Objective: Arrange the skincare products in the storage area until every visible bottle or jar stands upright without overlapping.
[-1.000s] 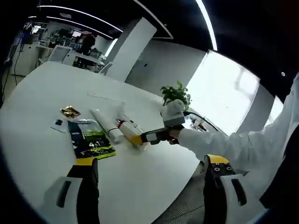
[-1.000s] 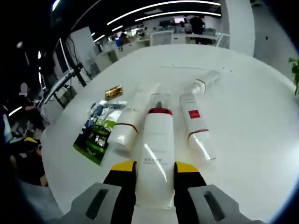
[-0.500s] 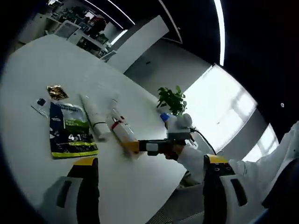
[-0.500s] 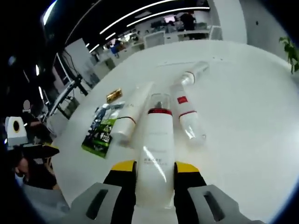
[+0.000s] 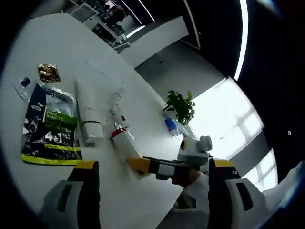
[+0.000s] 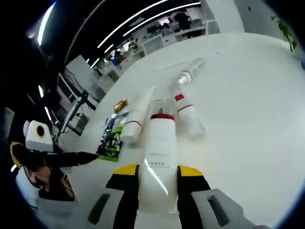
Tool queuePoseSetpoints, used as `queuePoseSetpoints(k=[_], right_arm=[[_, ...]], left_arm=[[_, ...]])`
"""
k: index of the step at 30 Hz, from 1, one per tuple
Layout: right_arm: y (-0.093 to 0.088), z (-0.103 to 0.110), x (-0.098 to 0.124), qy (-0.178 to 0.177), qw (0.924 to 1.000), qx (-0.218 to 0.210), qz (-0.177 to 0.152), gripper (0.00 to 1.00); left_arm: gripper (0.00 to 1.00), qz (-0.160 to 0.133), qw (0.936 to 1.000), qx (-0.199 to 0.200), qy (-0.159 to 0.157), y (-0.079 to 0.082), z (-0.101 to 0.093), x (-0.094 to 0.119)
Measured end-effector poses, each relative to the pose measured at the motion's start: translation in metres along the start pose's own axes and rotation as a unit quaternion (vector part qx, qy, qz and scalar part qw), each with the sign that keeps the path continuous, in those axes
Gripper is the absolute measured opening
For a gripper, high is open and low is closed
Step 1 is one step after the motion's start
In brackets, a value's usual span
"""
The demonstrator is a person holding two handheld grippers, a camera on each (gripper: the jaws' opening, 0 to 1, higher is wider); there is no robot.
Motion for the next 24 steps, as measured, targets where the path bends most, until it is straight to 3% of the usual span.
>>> queuePoseSetpoints(k=[4,8,15,19,24], right_arm=[[-0.002,-0.002,0.003,0.010,0.9998,-0.014,0.000,0.22],[-0.001,-0.002,0.007,0.025,0.9991,-0.035,-0.003,0.22],[-0.002,-0.002,0.016,0.052,0.9959,-0.074,-0.009,0.22],[-0.004,-0.001,0.019,0.073,0.9911,-0.110,-0.015,0.22],[-0.005,0.000,0.021,0.082,0.9898,-0.116,-0.013,0.22]], left_arm=[[0.89,0.013,0.9997,-0.003,0.019,-0.001,0.009,-0.020],[0.90,0.007,0.9987,0.038,0.034,-0.003,0.015,-0.034],[0.87,0.011,0.9968,0.058,0.054,-0.005,0.025,-0.055],[0.77,0.002,0.9955,0.071,0.063,-0.007,0.029,-0.061],[0.60,-0.007,0.9941,0.088,0.064,-0.008,0.032,-0.068]])
Point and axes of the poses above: the point that each gripper's makers call its tool centre point, and the gripper's own axes: x roughly backward along the fingers, z roughly to its left, y roughly out of its top, the point moved 3 cm from there along x, roughly backward along the fingers, and after that the axes turned 1 degree about -x, right-handed, at the moved point
